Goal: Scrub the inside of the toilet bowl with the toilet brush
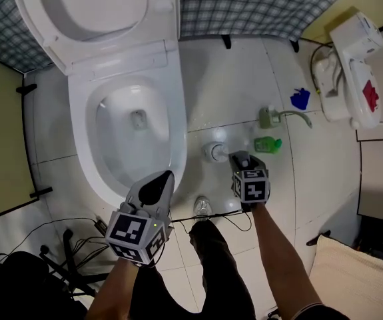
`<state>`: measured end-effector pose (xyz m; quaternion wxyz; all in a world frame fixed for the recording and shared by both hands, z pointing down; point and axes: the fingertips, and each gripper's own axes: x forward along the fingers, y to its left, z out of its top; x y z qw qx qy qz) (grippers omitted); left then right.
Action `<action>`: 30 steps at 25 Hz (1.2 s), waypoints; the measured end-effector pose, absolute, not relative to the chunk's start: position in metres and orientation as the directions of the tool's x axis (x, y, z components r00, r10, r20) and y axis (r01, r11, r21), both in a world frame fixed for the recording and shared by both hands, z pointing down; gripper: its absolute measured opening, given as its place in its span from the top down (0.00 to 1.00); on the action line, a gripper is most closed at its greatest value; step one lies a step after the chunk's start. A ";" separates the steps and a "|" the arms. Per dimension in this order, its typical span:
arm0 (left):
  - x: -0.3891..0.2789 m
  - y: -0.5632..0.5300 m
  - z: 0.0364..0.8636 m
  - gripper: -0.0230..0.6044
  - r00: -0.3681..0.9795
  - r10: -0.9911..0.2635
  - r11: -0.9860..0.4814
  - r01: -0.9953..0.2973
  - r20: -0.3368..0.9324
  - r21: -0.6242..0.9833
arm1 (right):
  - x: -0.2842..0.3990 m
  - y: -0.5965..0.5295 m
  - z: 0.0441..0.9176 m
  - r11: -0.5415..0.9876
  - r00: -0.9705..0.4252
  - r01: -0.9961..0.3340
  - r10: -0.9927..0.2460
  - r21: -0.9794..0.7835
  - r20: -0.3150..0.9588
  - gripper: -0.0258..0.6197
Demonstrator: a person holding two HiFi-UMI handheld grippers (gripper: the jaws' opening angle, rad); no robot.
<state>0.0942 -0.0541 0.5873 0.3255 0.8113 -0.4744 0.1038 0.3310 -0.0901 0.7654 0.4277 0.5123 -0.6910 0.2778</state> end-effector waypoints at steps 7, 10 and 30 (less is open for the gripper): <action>0.087 -0.059 0.585 0.95 0.531 -0.713 -0.346 -0.835 0.459 0.428 | 0.332 -0.088 0.798 0.289 -0.077 -0.956 -0.431 0.057 0.899 0.65; 0.082 -0.060 0.581 0.95 0.531 -0.713 -0.353 -0.836 0.458 0.420 | 0.332 -0.087 0.801 0.278 -0.055 -0.958 -0.428 0.074 0.902 0.65; 0.026 -0.083 0.324 0.95 0.518 -0.811 -0.450 -0.850 0.273 0.274 | 0.237 -0.132 0.375 0.388 -0.329 -0.921 -0.824 0.035 0.462 0.57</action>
